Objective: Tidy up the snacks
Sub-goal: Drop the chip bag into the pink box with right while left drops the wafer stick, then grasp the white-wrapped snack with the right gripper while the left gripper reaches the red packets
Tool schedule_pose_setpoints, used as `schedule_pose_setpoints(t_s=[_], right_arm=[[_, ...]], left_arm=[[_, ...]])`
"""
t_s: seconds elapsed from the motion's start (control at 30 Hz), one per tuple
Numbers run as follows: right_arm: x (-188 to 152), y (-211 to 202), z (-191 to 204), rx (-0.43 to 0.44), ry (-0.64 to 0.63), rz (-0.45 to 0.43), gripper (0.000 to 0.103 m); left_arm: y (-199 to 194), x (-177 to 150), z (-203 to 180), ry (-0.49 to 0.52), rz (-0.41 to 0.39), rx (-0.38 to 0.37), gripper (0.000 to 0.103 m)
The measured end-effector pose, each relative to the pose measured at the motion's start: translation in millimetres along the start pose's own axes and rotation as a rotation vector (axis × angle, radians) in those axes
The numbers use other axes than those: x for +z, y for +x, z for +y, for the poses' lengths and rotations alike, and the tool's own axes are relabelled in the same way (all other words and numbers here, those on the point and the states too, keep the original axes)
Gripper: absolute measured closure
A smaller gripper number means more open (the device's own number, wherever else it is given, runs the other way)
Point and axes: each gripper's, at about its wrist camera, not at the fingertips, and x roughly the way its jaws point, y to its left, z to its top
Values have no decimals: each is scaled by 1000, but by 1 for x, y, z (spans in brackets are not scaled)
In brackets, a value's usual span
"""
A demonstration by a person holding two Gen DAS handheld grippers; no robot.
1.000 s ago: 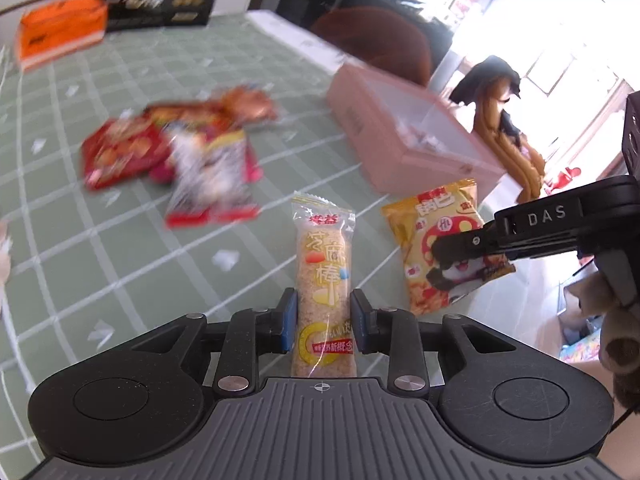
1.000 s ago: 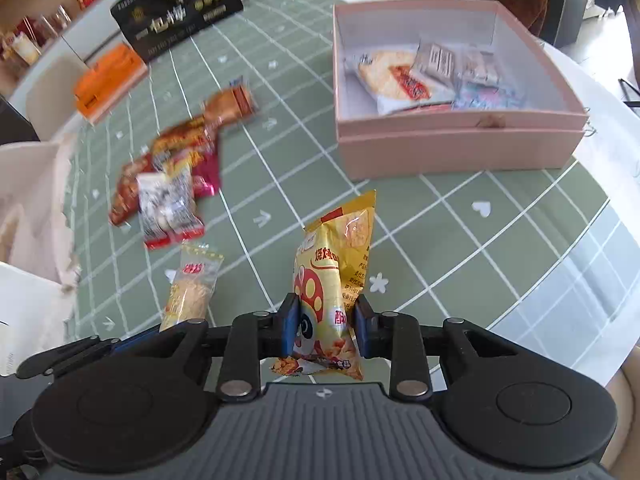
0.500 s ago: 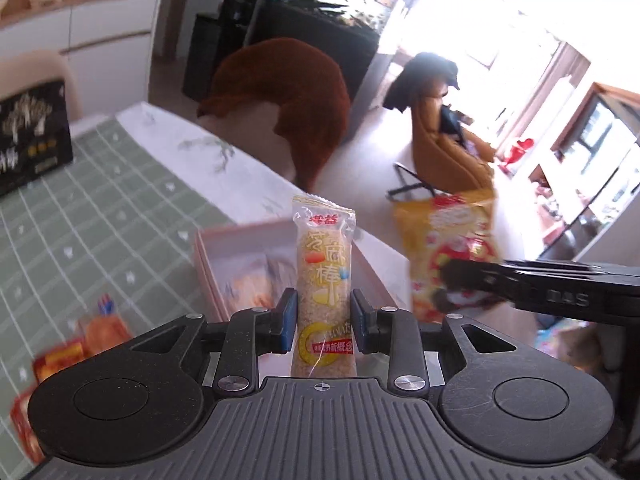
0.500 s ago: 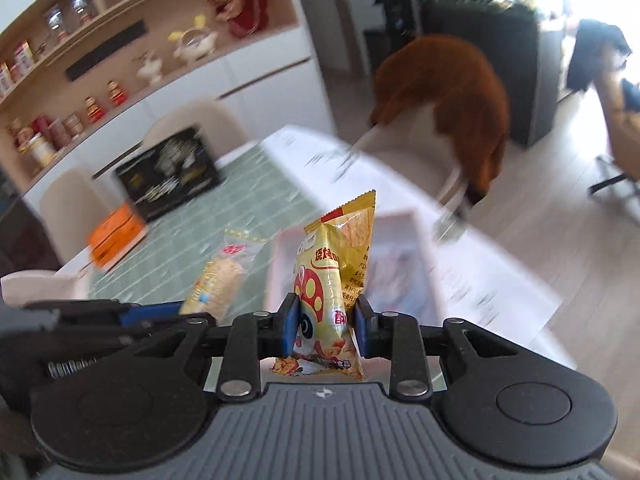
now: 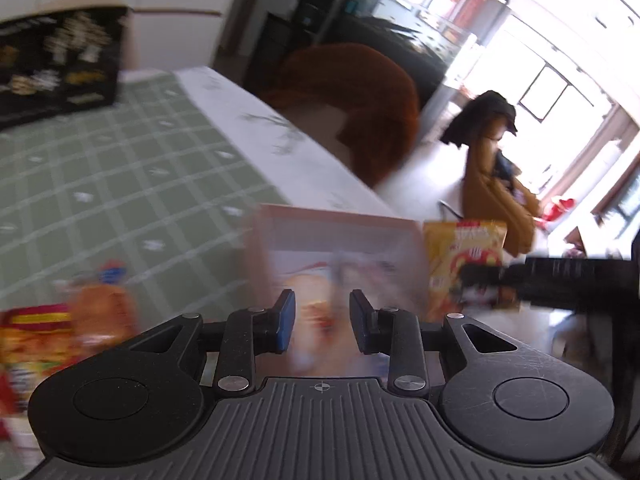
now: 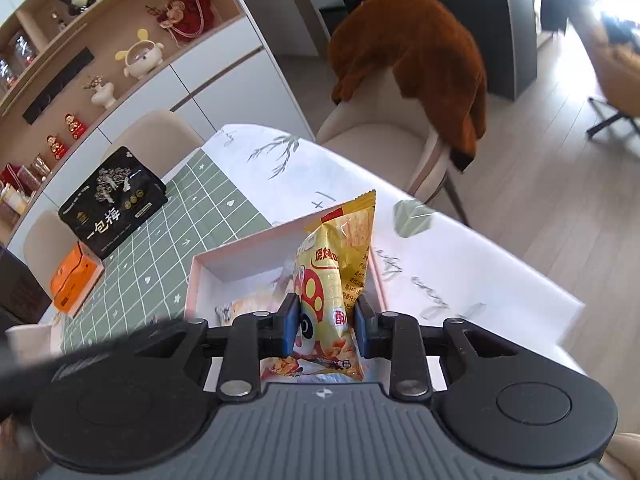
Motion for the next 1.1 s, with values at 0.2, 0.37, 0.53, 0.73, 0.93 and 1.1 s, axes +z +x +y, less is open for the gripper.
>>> schedule_pose_setpoints(t_s=[0.2, 0.37, 0.53, 0.73, 0.93, 1.1], right_arm=[[9, 48, 21, 17, 4, 22, 54], [-15, 45, 51, -76, -76, 21, 53], [-58, 36, 118, -115, -231, 18, 46], [-104, 32, 180, -109, -322, 73, 32], [-150, 33, 189, -107, -277, 136, 32], [-186, 45, 183, -105, -203, 210, 32]], left_arm=[[-51, -29, 88, -47, -21, 220, 69], [-80, -61, 143, -162, -20, 349, 69], [-75, -72, 142, -148, 1, 235, 69], [-70, -94, 108, -50, 110, 50, 70], [-95, -100, 115, -90, 35, 25, 70], [-99, -73, 159, -159, -59, 215, 70]])
